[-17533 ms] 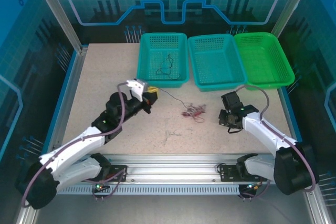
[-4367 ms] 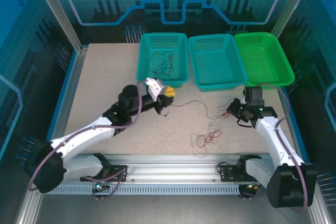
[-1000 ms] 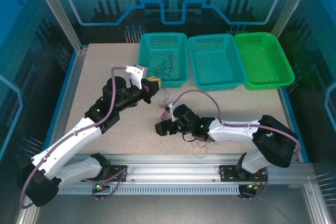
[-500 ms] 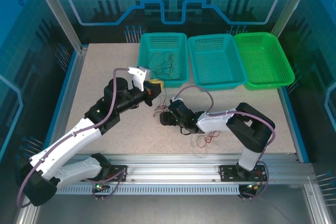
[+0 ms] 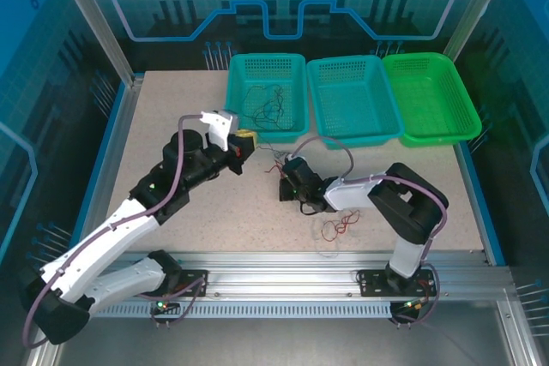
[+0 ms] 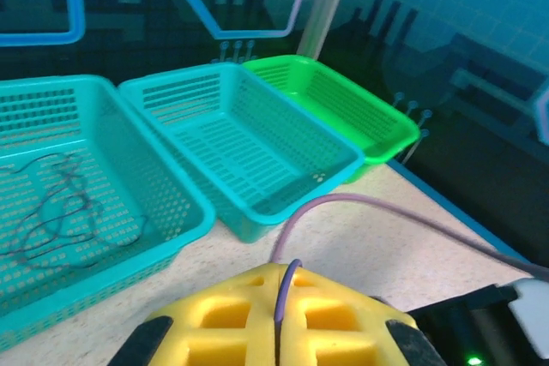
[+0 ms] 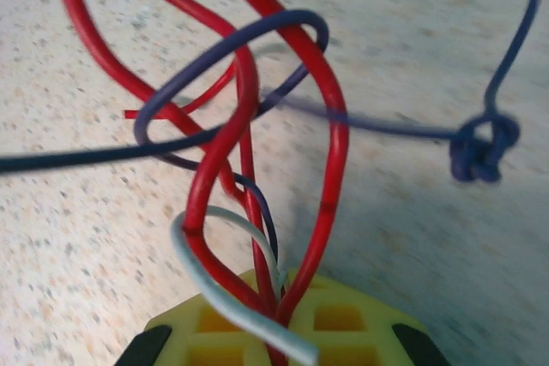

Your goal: Untangle the cables

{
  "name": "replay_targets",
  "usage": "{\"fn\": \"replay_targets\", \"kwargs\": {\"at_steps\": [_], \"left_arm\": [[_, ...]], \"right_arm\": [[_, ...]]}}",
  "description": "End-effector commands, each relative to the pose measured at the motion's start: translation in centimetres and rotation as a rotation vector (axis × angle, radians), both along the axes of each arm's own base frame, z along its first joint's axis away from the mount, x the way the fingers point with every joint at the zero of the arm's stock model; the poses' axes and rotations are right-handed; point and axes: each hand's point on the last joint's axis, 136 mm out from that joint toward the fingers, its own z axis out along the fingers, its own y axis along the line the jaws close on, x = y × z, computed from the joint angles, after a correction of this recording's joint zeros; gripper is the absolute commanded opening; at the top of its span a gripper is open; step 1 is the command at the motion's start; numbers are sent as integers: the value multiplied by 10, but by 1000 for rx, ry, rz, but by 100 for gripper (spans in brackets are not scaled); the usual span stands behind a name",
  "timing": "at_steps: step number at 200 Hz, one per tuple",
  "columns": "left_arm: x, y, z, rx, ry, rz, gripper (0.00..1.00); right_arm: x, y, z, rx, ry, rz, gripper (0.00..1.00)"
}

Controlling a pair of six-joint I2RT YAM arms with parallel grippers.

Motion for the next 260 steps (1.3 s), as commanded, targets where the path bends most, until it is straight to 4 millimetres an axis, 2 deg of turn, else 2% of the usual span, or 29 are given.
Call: {"fn": "replay_targets", "kwargs": {"at_steps": [1,26,43,57,73,94,112,128,152,180,210,229,243,260], "left_arm": [[20,71,0,9,40,255,0],[29,145,-4,-163,95,441,0],[28,176,2,-264,102,488,0],[27,183,12,-296,86,486,0],[26,178,21,-299,69,457,0],[26,182,25,-286,63,472,0],[26,177,29,-304,56,447,0],[27,165,34,-348,53,375,0],[26,152,56,-395,-3,284,0],[21,153,102,-362,-97,273,0],[27,150,169,-372,-216,230,0],[37,146,209,-390,-287,200,0],[48,139,232,-395,-331,175,0],[71,127,247,-407,-355,144,0]], "right_arm": [[-1,-56,10,-32,10,-117,0],[-6,-118,18,-72,33,-238,0],[-10,-158,19,-83,56,-326,0],[-13,-180,19,-69,66,-368,0],[-15,-195,19,-70,67,-392,1],[-20,-215,15,-95,106,-450,2],[-19,-217,16,-65,108,-449,1],[-16,-209,22,-31,97,-413,1],[-14,-200,29,12,93,-378,2],[-15,-198,30,28,102,-376,3],[-16,-194,30,42,108,-364,3],[-16,-193,31,42,111,-360,2],[-15,-194,33,41,108,-362,2],[-16,-194,34,42,103,-363,2]]}}
